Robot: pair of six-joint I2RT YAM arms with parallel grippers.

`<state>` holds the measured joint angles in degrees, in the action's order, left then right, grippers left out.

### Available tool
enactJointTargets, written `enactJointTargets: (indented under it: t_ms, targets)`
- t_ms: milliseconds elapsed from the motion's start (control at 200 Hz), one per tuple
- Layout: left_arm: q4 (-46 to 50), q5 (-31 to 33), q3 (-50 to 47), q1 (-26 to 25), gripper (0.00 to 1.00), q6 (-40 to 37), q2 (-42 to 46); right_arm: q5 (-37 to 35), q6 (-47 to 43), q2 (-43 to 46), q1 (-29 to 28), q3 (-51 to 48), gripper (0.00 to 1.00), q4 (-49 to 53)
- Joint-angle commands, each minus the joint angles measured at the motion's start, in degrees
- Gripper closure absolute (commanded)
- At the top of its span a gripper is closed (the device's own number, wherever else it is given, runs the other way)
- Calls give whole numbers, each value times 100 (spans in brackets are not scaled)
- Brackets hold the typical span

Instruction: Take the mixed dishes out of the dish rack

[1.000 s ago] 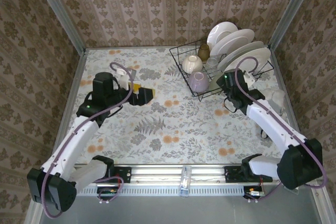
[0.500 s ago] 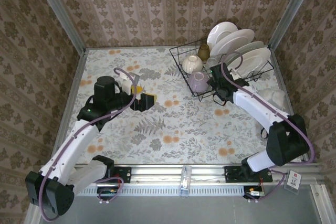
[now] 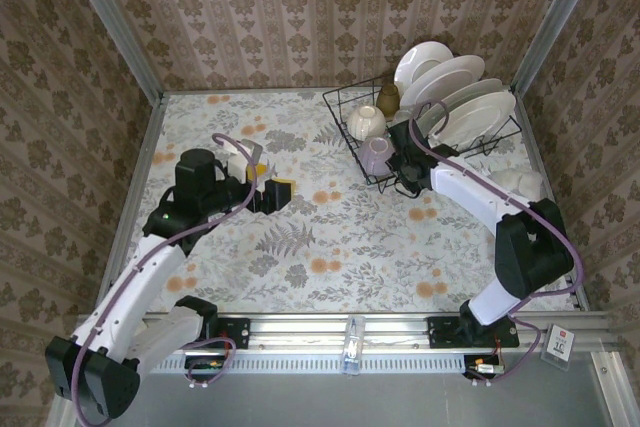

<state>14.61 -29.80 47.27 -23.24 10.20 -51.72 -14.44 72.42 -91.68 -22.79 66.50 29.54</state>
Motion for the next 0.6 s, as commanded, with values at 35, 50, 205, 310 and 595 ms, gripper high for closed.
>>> enactJointTargets:
  t_ms: [35,50,205,310,595]
  targets:
    - [7,93,-79,-40,0,-150,117,178,53,-109,-76,89,73,95]
    - [7,96,-80,-40,0,-150,119,178,46,-106,-86,83,75,96]
    - [2,116,-88,-40,0,-134,149,224,-27,-122,-147,57,85,272]
    - [-2,192,-94,-38,0,-117,172,293,-176,-88,-178,-1,96,317]
    - [15,492,-115,-40,0,-113,220,336,-1229,112,-479,10,100,775]
